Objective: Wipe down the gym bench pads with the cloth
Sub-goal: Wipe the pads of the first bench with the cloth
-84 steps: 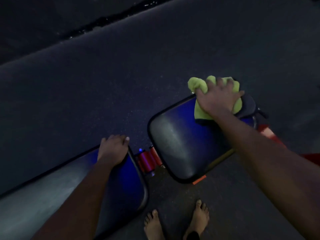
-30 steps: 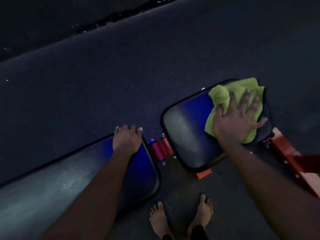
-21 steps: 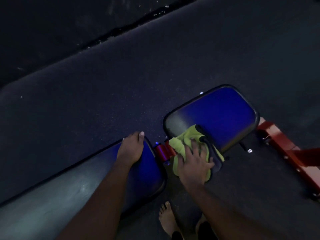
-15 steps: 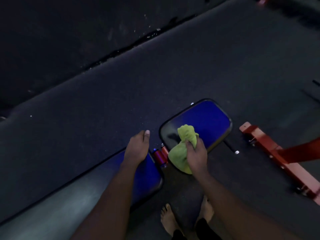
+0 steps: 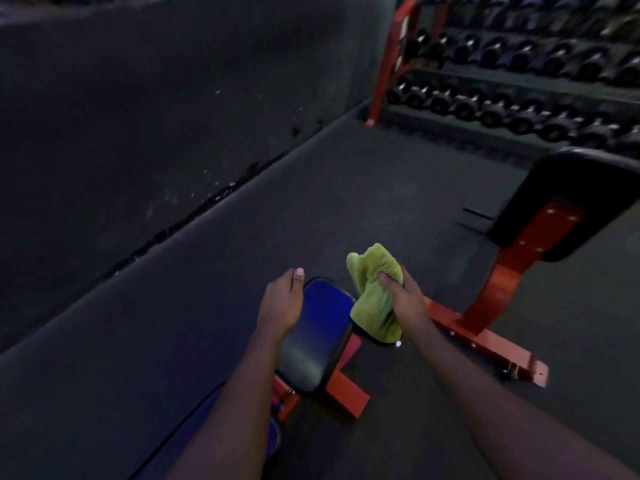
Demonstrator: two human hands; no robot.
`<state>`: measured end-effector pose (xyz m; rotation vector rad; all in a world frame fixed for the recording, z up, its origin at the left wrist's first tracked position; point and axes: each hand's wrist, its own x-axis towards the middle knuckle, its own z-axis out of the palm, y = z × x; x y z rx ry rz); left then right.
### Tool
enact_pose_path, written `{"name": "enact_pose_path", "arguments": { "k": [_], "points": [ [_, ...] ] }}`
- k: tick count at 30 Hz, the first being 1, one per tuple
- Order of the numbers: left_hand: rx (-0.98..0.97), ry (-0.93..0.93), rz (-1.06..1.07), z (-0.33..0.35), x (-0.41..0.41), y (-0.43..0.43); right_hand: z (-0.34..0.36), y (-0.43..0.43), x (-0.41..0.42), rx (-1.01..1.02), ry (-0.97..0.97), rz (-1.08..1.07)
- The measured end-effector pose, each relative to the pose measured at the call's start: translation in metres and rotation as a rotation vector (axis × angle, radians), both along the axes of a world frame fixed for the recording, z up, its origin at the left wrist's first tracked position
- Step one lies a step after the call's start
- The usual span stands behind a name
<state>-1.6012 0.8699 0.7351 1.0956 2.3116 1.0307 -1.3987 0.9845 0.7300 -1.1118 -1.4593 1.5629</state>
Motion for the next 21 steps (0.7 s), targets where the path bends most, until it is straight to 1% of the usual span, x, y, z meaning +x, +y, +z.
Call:
{"name": "enact_pose_path", "arguments": {
  "k": [4,10,13,14,16,19,21],
  "points": [
    [0.041,0.031,-0.086,0.024,0.042,0.053,0.029,0.035,0.055,0.054,0.092,-0.098],
    [0.094,0.065,-0.196,0.048,0.127,0.127,0.048,0.092,0.154,0.022,0.189,-0.26],
    [0.119,0.089,-0.236,0.053,0.193,0.174,0.048,0.132,0.228,0.034,0.244,-0.315],
    [0.132,0.083,-0.248,0.058,0.228,0.199,0.052,0.153,0.264,0.045,0.258,-0.328],
    [0.151,0.073,-0.245,0.066,0.246,0.219,0.053,0.17,0.282,0.044,0.255,-0.349],
    [0.181,0.081,-0.264,0.077,0.324,0.275,0.057,0.214,0.358,0.043,0.319,-0.396],
    [0.183,0.083,-0.285,0.085,0.351,0.3,0.058,0.234,0.384,0.04,0.307,-0.437]
  ]
}}
